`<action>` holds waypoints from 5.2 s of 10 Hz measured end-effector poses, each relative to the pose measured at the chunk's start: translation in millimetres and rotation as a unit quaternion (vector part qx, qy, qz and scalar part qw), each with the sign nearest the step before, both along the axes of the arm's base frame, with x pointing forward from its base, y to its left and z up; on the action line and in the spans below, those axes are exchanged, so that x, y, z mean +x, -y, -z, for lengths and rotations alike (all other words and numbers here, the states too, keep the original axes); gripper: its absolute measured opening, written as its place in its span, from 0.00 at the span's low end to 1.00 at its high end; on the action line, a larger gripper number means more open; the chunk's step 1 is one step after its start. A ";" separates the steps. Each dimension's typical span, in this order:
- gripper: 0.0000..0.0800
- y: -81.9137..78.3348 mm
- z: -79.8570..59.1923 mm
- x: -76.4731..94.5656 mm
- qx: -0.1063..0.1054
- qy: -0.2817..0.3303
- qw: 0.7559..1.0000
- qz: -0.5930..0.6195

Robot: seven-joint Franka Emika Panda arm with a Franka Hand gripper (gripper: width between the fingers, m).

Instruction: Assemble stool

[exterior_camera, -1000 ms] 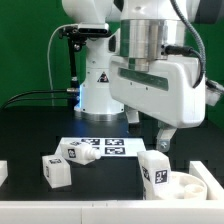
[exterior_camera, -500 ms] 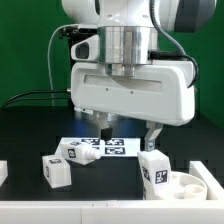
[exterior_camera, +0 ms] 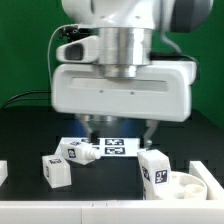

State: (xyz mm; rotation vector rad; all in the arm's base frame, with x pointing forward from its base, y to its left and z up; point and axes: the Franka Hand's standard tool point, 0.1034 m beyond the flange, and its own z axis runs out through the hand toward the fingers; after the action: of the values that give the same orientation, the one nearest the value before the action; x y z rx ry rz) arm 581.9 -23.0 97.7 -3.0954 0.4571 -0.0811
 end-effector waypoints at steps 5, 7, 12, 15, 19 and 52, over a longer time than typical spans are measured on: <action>0.81 2.3 15.4 -23.7 -0.023 -0.026 0.986 -0.160; 0.81 9.3 17.5 -25.9 -0.023 -0.032 0.982 -0.184; 0.81 58.1 29.5 -52.9 0.034 -0.203 0.963 -0.173; 0.81 53.9 31.7 -59.6 0.048 -0.282 0.943 -0.171; 0.81 82.2 43.9 -60.1 0.084 -0.421 0.890 -0.155; 0.42 -36.7 -88.2 6.1 -0.011 -0.032 0.992 -0.119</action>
Offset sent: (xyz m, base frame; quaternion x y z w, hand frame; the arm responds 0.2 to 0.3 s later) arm -0.0485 0.0441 -0.0176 -0.0884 -0.0066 -0.1328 0.9872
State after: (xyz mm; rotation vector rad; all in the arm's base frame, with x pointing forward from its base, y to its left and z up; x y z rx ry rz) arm 588.1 13.7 185.8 -3.1544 0.0866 0.0167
